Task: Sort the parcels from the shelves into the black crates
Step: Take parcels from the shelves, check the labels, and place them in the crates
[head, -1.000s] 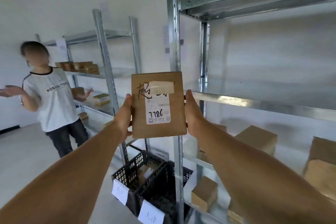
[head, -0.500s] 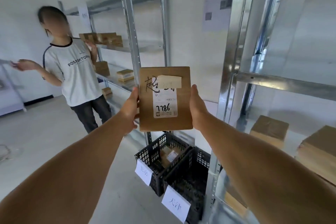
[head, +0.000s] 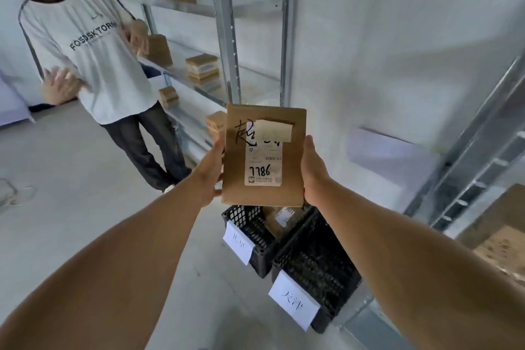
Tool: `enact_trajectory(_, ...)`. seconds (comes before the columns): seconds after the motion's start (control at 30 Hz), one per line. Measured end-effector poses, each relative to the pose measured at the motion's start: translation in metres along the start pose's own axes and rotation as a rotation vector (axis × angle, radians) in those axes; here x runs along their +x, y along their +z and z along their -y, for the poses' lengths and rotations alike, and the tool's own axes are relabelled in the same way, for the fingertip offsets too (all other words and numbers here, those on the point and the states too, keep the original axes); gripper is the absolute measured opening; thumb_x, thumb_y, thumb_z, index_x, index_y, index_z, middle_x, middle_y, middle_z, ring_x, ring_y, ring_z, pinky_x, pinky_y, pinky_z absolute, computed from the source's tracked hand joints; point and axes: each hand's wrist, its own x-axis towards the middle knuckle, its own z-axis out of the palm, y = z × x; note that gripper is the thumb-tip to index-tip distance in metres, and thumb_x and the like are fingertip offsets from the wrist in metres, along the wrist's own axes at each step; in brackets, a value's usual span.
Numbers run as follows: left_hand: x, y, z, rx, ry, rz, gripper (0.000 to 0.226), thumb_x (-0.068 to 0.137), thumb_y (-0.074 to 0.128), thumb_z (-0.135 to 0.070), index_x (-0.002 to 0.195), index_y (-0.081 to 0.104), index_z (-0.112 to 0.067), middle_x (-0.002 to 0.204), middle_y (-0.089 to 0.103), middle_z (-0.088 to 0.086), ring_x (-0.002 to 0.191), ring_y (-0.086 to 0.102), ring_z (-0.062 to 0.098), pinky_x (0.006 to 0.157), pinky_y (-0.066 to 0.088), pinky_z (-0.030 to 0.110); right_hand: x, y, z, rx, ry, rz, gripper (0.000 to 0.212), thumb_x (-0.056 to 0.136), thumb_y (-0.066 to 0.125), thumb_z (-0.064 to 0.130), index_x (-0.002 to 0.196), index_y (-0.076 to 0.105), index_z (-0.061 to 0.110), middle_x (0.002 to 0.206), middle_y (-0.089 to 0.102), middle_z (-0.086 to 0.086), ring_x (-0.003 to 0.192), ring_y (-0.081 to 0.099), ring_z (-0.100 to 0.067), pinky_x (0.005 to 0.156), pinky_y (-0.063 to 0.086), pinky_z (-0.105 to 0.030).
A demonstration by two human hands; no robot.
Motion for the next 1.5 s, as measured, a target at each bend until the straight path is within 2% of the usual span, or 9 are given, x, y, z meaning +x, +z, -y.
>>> enact_trajectory(0.13,0.071,-0.033,0.005,0.012,-0.039,0.027,0.055,0.095,0.020,-0.072,0.122,0.049,-0.033,0.126,0.054,-0.003,0.119,0.049,0.023,0.112,0.034,0.052,0.053,0.049,-0.009,0.060,0.040,-0.047,0.064,0.103,0.019,0.065,0.126,0.060,0.022,0.105,0.066,-0.003,0.082,0.060,-0.021,0.085,0.043,-0.040)
enact_trajectory(0.33,0.167,-0.076,-0.002,0.100,-0.072,0.101,0.045,0.097,0.023,-0.069,0.103,0.054,-0.036,0.100,0.060,-0.006,0.103,0.053,0.019,0.108,0.035,0.048,0.124,0.115,-0.029,0.185,0.106,-0.111,0.062,0.100,0.024,0.070,0.111,0.070,0.030,0.106,0.076,-0.005,0.090,0.069,-0.022,0.078,0.050,-0.039)
enact_trajectory(0.47,0.218,-0.092,0.008,0.166,-0.124,0.136,0.047,0.101,0.023,-0.062,0.089,0.060,-0.035,0.088,0.064,-0.012,0.082,0.059,0.008,0.083,0.043,0.034,0.164,0.136,-0.050,0.235,0.207,-0.177,0.061,0.097,0.032,0.073,0.104,0.072,0.028,0.094,0.076,-0.001,0.088,0.068,-0.023,0.067,0.048,-0.035)
enact_trajectory(0.67,0.298,-0.084,0.029,0.257,-0.200,0.246,0.049,0.103,0.019,-0.057,0.095,0.063,-0.037,0.087,0.069,-0.014,0.079,0.062,0.004,0.064,0.043,0.028,0.229,0.148,-0.082,0.332,0.332,-0.258,0.067,0.096,0.032,0.075,0.125,0.066,0.025,0.119,0.072,-0.006,0.108,0.066,-0.029,0.106,0.047,-0.050)
enact_trajectory(0.83,0.375,-0.060,0.056,0.319,-0.266,0.284,0.044,0.104,0.021,-0.053,0.097,0.061,-0.036,0.088,0.066,-0.014,0.077,0.059,0.001,0.063,0.042,0.022,0.296,0.140,-0.107,0.356,0.399,-0.311,0.060,0.101,0.029,0.068,0.117,0.069,0.027,0.119,0.070,-0.006,0.109,0.064,-0.028,0.105,0.047,-0.045)
enact_trajectory(0.97,0.443,-0.036,0.089,0.352,-0.350,0.306,0.042,0.105,0.023,-0.051,0.094,0.061,-0.035,0.088,0.066,-0.014,0.079,0.059,0.003,0.062,0.041,0.022,0.360,0.138,-0.141,0.284,0.483,-0.394,0.069,0.100,0.032,0.069,0.145,0.053,0.022,0.144,0.056,-0.007,0.129,0.053,-0.030,0.113,0.040,-0.047)
enact_trajectory(1.1,0.510,-0.023,0.150,0.398,-0.466,0.322,0.042,0.104,0.030,-0.052,0.102,0.066,-0.030,0.084,0.074,-0.009,0.077,0.068,0.009,0.060,0.046,0.024,0.415,0.134,-0.201,0.365,0.594,-0.493,0.062,0.099,0.042,0.065,0.134,0.064,0.017,0.128,0.067,-0.007,0.116,0.063,-0.030,0.107,0.048,-0.046)
enact_trajectory(1.37,0.643,0.013,0.297,0.589,-0.548,0.479,0.076,0.076,0.033,-0.090,0.121,0.063,-0.037,0.122,0.068,-0.003,0.116,0.061,0.024,0.106,0.041,0.052,0.520,0.126,-0.331,0.399,0.757,-0.595,0.043,0.102,0.037,0.063,0.105,0.065,0.030,0.116,0.069,-0.003,0.107,0.065,-0.024,0.101,0.052,-0.046)
enact_trajectory(1.5,0.692,0.027,0.358,0.751,-0.550,0.581,0.074,0.090,0.020,-0.078,0.143,0.048,-0.034,0.147,0.050,0.001,0.137,0.043,0.028,0.116,0.027,0.049,0.569,0.130,-0.387,0.243,0.889,-0.608,0.081,0.080,0.022,0.087,0.127,0.061,0.034,0.127,0.065,-0.003,0.119,0.060,-0.028,0.106,0.047,-0.051)
